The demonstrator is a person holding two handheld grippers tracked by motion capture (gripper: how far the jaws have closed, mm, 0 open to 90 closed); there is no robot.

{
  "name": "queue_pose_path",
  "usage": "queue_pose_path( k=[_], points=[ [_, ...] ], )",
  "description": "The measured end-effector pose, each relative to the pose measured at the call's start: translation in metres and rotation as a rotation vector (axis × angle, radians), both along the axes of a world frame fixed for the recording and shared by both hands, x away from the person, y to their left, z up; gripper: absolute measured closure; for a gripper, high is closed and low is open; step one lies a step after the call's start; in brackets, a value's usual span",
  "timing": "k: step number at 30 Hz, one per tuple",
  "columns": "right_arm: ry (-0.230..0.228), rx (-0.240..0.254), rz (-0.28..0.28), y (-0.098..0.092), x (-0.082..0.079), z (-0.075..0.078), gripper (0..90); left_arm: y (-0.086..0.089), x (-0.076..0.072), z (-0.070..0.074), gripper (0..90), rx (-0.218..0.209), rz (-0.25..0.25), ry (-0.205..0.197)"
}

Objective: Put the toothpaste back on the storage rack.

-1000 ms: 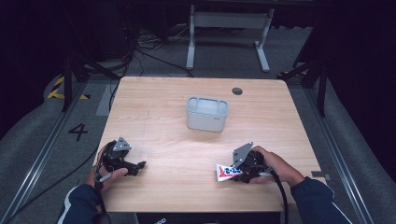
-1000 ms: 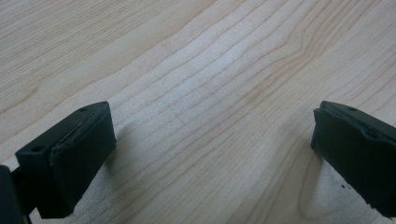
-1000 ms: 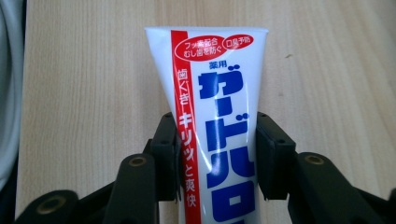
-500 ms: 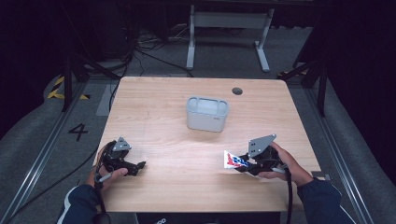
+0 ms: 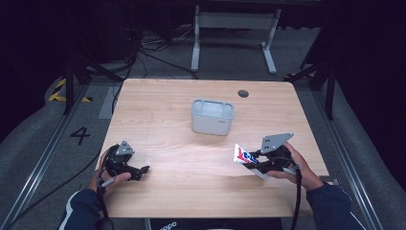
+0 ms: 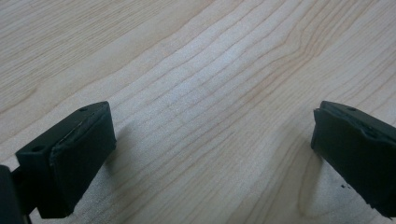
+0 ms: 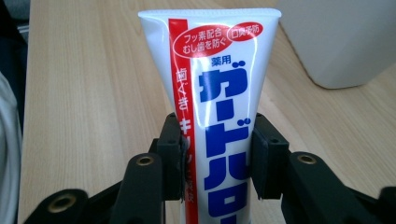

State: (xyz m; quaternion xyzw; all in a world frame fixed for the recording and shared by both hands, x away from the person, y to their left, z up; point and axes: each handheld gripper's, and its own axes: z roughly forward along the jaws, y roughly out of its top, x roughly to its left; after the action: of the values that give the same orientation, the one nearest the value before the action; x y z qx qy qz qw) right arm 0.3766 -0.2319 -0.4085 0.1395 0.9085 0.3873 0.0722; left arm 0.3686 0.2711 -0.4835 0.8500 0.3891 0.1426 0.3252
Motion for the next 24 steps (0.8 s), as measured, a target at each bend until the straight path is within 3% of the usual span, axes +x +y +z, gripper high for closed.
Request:
queue_pose_path(
  k=[7, 16, 24],
  points=[
    [-0.034, 0.068, -0.072, -0.007, 0.004, 0.007, 63.0, 0.000, 0.001, 0.000, 0.2, 0.002, -0.008, 0.000],
    [-0.096, 0.120, -0.092, -0.002, 0.004, 0.016, 64.1, 0.000, 0.001, 0.000, 0.3, 0.004, -0.009, 0.001],
    [-0.118, 0.157, -0.120, 0.008, 0.009, 0.022, 63.9, 0.000, 0.001, 0.000, 0.3, 0.006, -0.009, 0.000]
  ],
)
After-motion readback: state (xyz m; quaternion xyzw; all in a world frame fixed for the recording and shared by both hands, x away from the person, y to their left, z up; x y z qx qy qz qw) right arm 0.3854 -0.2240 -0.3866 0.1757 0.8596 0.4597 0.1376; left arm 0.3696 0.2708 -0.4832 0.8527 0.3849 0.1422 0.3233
